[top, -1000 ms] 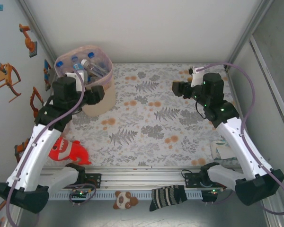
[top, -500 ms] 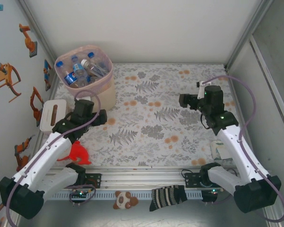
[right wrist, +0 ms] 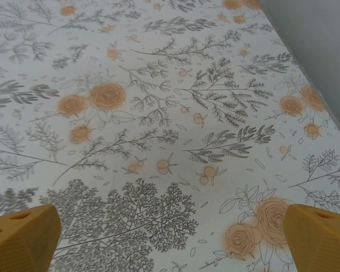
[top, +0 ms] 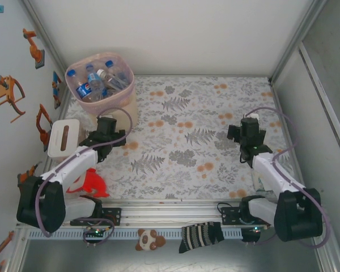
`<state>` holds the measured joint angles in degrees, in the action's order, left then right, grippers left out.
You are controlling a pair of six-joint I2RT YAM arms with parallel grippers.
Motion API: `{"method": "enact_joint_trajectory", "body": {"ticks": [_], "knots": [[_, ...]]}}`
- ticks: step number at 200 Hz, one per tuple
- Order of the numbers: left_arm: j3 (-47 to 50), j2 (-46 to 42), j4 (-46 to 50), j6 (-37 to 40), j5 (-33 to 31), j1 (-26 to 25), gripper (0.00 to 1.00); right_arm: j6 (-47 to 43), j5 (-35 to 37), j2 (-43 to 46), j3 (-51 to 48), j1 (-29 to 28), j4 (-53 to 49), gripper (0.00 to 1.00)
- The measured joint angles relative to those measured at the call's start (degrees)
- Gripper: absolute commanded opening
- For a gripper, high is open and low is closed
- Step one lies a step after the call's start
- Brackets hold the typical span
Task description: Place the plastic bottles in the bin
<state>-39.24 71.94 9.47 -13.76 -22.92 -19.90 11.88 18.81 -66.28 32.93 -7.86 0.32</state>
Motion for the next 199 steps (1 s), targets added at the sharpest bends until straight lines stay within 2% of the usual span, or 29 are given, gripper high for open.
{"method": "enact_joint_trajectory", "body": {"ticks": [45,87,136,168,199], "knots": [[1.57,2.99,-13.14,7.58,1.84,4.46,0.96,-1.38,-0.35,-7.1,-3.5,2.93,13.44,0.99],[7.3,6.21,-27.32,9.79,7.23,12.72,0.96,-2.51,-1.6,-12.79,-5.57,6.16,24.3,0.99],[14.67,9.79,-44.02,10.19,18.75,21.05,0.96,-5.18,-6.19,-15.37,-8.46,8.04,34.95,0.99],[19.89,14.78,-57.0,10.16,25.14,22.62,0.96,-6.78,-9.97,-18.51,-11.89,8.07,43.23,0.99],[19.56,16.85,-58.38,10.58,30.45,22.73,0.96,-7.96,-12.81,-21.33,-13.86,8.07,47.54,0.99]]}}
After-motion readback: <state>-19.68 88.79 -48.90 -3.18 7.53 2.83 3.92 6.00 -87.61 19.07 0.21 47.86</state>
